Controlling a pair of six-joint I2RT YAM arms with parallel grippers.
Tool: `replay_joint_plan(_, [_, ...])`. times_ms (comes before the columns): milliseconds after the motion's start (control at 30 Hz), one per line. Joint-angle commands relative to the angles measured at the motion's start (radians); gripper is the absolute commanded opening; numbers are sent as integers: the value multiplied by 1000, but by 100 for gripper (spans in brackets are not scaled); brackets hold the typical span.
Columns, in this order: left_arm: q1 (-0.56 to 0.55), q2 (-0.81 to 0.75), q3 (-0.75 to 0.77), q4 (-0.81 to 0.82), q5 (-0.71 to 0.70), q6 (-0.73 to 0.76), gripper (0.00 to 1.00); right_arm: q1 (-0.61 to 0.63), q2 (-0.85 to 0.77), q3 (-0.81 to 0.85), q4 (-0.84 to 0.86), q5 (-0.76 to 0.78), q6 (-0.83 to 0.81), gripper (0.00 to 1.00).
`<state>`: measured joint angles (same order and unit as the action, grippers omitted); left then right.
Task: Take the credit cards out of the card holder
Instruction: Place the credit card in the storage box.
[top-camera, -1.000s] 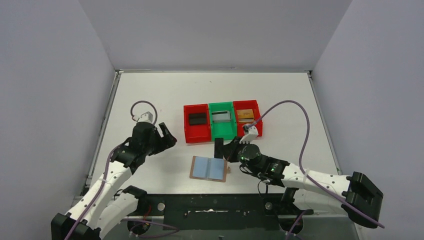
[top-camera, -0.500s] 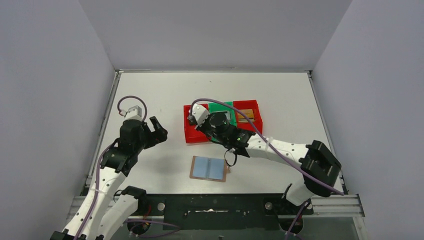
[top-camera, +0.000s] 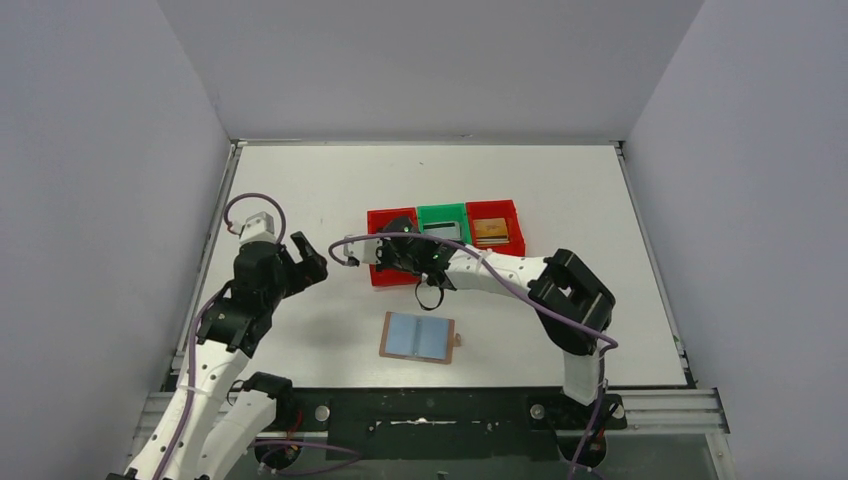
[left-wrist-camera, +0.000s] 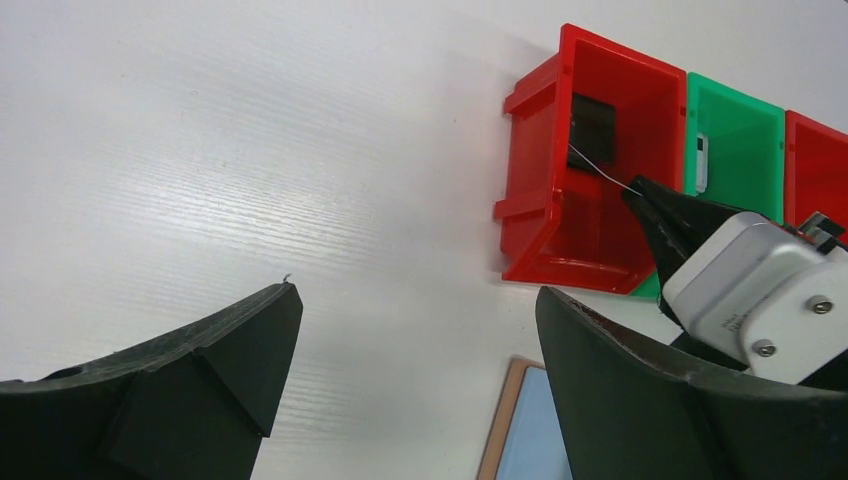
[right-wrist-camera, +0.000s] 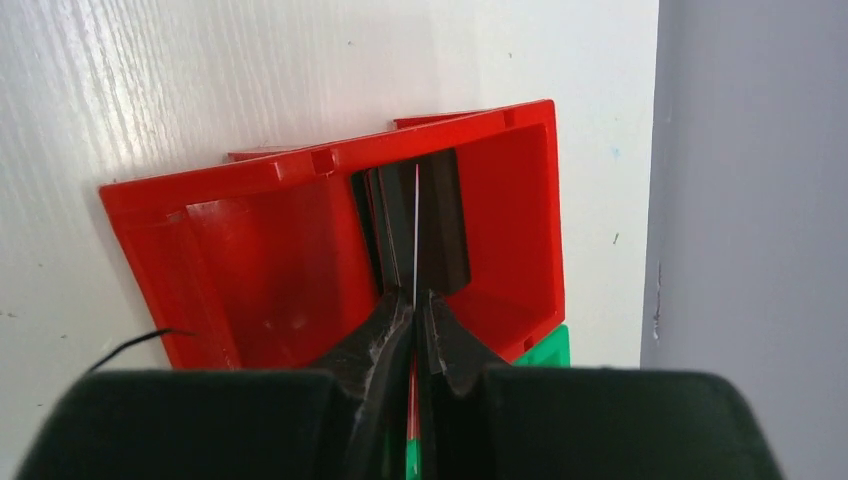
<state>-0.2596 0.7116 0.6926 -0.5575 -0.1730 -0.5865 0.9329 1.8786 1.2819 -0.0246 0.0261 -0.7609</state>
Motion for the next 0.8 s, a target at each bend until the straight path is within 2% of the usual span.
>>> replay_joint_plan(0, [12,-20,5,24,-27,9,89,-21,14,74,-17,3,-138,0])
replay_joint_plan(367, [20,-45,14,7,-61,-1,89,-55,140,156,1,1,-183,0])
replay_joint_plan(667, [27,-60,10,6,-69,-4,89,-60,221,212,5,44,-195,5])
replay_joint_plan(767, [27,-59,9,7,-66,-3,89,-66,231,218,5,41,-190,11])
